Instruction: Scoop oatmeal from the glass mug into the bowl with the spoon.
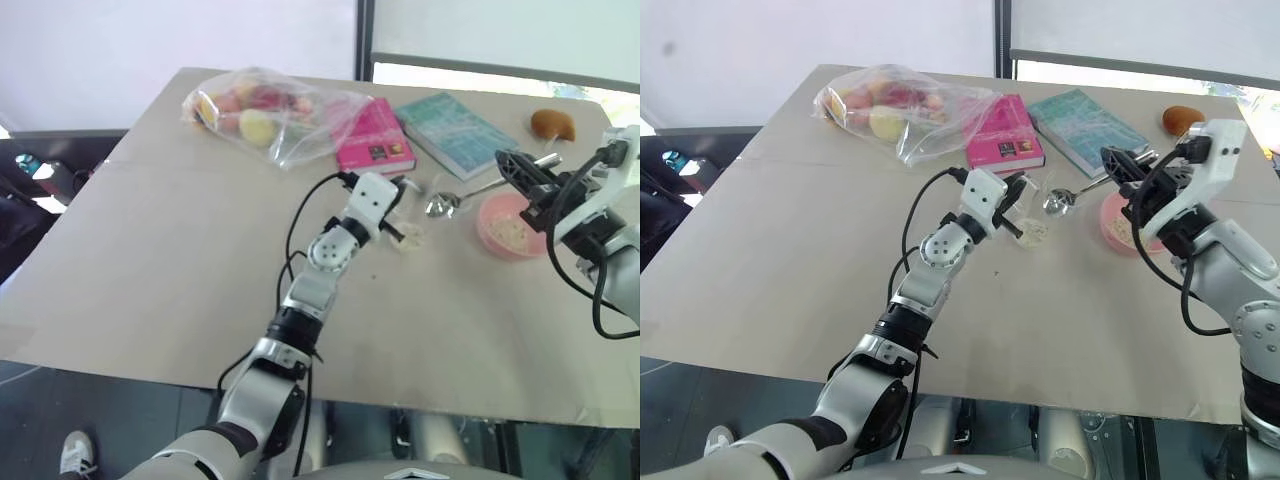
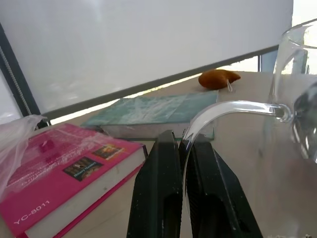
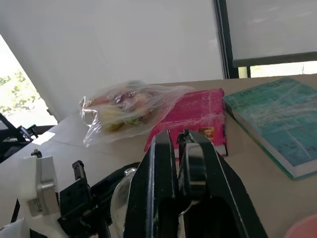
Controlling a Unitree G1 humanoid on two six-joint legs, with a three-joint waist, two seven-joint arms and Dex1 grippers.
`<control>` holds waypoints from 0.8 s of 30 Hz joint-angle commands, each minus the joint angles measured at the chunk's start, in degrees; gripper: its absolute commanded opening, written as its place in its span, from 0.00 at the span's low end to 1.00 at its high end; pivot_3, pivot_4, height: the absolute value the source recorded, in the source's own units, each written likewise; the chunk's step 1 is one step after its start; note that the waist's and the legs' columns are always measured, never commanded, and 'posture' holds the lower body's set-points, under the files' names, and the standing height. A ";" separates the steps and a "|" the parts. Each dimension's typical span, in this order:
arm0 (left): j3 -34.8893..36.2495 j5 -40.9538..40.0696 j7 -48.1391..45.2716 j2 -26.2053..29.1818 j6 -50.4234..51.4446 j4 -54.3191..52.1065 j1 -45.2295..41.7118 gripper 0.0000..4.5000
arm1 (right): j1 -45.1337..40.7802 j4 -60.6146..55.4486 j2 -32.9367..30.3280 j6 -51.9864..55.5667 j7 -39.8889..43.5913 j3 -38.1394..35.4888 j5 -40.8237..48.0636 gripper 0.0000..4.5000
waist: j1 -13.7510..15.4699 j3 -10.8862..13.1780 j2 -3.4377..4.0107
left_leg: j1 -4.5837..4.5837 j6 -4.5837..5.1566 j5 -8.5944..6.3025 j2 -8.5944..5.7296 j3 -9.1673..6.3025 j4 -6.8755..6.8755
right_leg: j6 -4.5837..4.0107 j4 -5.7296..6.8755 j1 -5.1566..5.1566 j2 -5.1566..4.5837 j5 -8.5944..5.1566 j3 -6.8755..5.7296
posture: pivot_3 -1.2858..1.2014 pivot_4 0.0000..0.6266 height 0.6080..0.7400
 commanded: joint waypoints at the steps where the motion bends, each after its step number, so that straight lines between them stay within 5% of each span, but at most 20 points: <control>1: 1.40 -2.18 -0.16 -0.57 -2.80 -2.18 -0.70 0.00 | -1.87 -1.07 -1.46 0.61 4.68 1.78 -4.10 0.34 | -0.03 0.00 0.00 | 0.01 0.00 0.00 0.00 0.00 0.00 | 0.00 0.00 0.00 0.00 0.00 0.01 | 0.52 0.24 1.00; 6: 6.50 -8.00 -1.63 0.40 -4.46 0.22 1.42 0.00 | -0.98 -5.26 -2.16 -1.54 9.27 5.13 -13.42 0.88 | -0.02 0.00 0.00 | 0.00 0.00 0.00 0.00 -0.02 0.00 | 0.00 0.00 -0.01 0.01 0.00 -0.01 | 0.52 0.24 1.00; 13: 15.80 -15.94 -4.98 4.95 -5.91 6.29 2.70 0.00 | 13.31 -10.95 -2.12 -11.31 25.61 5.37 -24.69 0.88 | 0.03 -0.01 -0.01 | 0.01 0.00 0.00 0.01 -0.08 -0.01 | 0.01 0.00 0.01 0.01 0.00 -0.09 | 0.52 0.24 1.00; 14: 16.33 -16.13 -5.59 5.61 -6.56 7.07 2.66 0.00 | 15.30 -11.20 -2.41 -12.39 27.30 5.44 -26.36 1.00 | 0.09 -0.01 -0.01 | 0.01 0.00 0.00 0.01 -0.08 0.01 | 0.01 -0.01 0.04 0.00 0.00 -0.09 | 0.52 0.24 1.00; 16: 17.40 -17.44 -7.77 6.48 -7.43 8.20 2.64 0.00 | 19.26 -11.39 -2.64 -14.84 30.23 5.43 -29.91 1.00 | 0.03 -0.01 -0.01 | 0.06 0.00 0.00 0.00 -0.07 0.08 | 0.01 -0.04 0.16 -0.01 0.00 -0.18 | 0.52 0.24 1.00; 24: 20.61 -19.11 -13.66 9.95 -12.19 15.13 2.95 0.00 | 29.11 -11.86 0.12 -22.31 33.58 5.30 -41.75 1.00 | -0.11 -0.01 -0.02 | 0.25 -0.01 0.00 -0.01 -0.03 0.11 | 0.01 -0.02 0.30 0.01 -0.01 -0.16 | 0.52 0.24 1.00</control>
